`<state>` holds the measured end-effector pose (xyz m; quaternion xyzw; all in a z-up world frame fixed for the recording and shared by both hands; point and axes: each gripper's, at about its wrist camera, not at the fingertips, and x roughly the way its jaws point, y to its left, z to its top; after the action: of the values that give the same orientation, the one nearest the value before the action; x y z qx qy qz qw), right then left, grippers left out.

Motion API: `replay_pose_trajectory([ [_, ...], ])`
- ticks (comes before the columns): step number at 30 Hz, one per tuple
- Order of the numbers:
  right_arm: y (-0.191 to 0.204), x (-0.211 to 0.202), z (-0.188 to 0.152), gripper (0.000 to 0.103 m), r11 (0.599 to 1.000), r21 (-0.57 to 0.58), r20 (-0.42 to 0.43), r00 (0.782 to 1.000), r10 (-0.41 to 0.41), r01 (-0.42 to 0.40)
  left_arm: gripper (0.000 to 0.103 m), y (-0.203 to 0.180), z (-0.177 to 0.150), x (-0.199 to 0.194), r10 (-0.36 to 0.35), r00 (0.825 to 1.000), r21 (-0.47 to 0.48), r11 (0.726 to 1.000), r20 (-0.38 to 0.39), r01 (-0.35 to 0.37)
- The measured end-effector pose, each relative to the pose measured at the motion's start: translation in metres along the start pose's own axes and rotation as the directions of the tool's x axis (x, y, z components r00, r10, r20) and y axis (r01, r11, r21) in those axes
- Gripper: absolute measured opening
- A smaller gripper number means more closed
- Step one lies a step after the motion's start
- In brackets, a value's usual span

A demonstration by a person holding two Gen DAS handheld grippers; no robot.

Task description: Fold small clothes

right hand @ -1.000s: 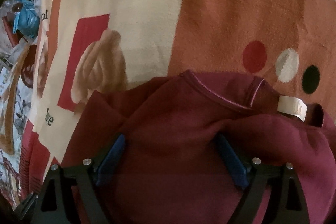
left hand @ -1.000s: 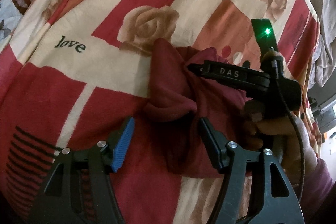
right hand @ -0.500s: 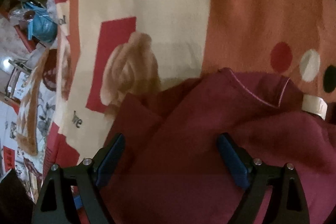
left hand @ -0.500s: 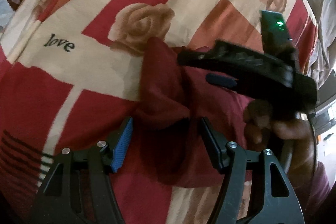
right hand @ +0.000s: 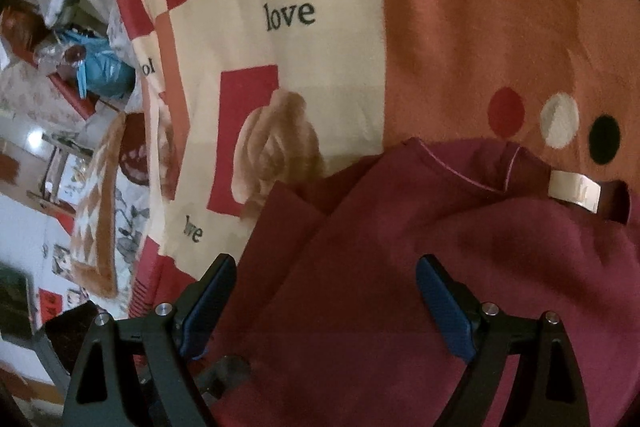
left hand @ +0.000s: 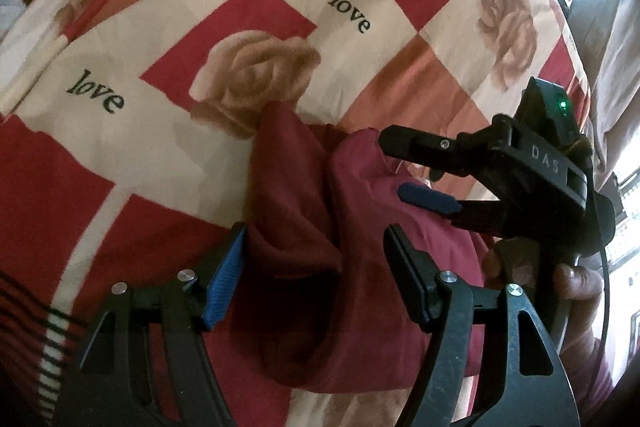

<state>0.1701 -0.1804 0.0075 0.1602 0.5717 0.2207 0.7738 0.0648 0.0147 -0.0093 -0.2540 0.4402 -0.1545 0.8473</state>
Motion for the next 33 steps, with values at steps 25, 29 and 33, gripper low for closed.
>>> replay_pose_trajectory([
  [25, 0.066, 0.089, 0.038, 0.092, 0.942, -0.308, -0.369, 0.896, -0.247, 0.133, 0.06, -0.043, -0.015, -0.005, -0.144, 0.99, 0.246, 0.959, 0.001, 0.139],
  [29, 0.062, 0.109, 0.035, 0.092, 0.899, -0.368, -0.402, 0.831, -0.383, 0.236, 0.06, -0.045, -0.016, -0.005, -0.142, 0.99, 0.254, 0.957, -0.009, 0.14],
  [33, 0.051, 0.1, 0.036, 0.069, 0.884, -0.378, -0.344, 0.844, -0.411, 0.277, 0.06, -0.045, -0.014, -0.005, -0.147, 0.989, 0.25, 0.957, -0.015, 0.146],
])
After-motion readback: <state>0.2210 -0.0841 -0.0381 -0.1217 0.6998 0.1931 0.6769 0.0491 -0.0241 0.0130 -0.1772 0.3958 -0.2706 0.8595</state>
